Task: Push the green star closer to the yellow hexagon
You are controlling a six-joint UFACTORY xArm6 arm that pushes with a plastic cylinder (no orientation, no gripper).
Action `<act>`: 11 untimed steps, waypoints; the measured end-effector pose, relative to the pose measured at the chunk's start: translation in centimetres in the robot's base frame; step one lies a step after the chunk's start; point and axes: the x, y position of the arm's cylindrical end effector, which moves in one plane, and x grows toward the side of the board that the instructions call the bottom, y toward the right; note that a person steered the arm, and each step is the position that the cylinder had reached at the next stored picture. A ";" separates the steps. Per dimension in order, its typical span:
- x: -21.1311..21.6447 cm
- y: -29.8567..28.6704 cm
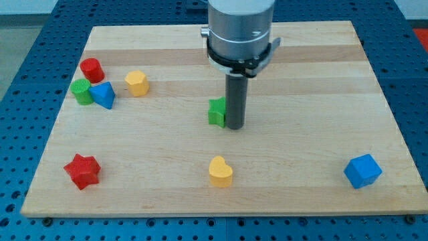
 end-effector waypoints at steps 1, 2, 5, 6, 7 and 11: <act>-1.0 -3.4; -2.5 -6.6; -7.1 -10.5; -8.4 -4.4; -12.3 -3.3; -12.4 -11.3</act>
